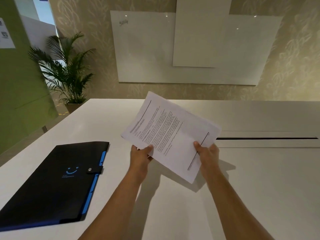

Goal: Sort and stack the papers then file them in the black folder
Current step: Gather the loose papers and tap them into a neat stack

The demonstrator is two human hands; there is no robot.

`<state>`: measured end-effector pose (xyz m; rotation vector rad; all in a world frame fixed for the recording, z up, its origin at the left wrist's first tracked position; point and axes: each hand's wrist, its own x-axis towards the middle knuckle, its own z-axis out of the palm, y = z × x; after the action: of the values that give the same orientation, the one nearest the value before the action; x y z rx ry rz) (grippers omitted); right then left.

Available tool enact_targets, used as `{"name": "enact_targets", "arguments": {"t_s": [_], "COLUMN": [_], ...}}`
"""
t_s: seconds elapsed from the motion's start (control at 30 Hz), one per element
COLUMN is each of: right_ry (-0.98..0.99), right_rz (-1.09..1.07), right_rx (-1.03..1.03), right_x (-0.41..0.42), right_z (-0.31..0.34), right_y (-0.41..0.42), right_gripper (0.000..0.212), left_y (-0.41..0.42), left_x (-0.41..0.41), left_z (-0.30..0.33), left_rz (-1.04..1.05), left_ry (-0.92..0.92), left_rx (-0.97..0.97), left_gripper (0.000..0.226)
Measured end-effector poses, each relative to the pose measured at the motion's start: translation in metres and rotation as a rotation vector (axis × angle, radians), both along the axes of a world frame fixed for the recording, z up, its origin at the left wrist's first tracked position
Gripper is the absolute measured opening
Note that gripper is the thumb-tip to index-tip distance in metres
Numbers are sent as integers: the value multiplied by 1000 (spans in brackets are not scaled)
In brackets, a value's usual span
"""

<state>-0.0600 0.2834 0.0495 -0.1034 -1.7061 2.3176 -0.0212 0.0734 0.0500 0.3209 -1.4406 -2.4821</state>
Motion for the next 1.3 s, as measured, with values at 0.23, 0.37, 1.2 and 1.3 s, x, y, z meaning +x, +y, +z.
{"name": "enact_targets", "arguments": {"t_s": [0.23,0.37,1.2,1.3], "right_ry": [69,117,56,43], "right_rz": [162,259,130,125], "right_rx": [232,313,217,276], "right_x": [-12,-17,-13,-11], "right_z": [18,20,-9,-8], "right_y": [34,39,16,17], "right_gripper": [23,23,40,32], "left_y": [-46,-59,-34,-33], "left_x": [-8,-12,7,9], "left_z": [24,41,5,4], "left_rz": [284,27,235,231], "left_ry": [-133,-90,13,18], "left_rx": [-741,-702,-503,-511], "left_gripper": [86,61,29,29]}}
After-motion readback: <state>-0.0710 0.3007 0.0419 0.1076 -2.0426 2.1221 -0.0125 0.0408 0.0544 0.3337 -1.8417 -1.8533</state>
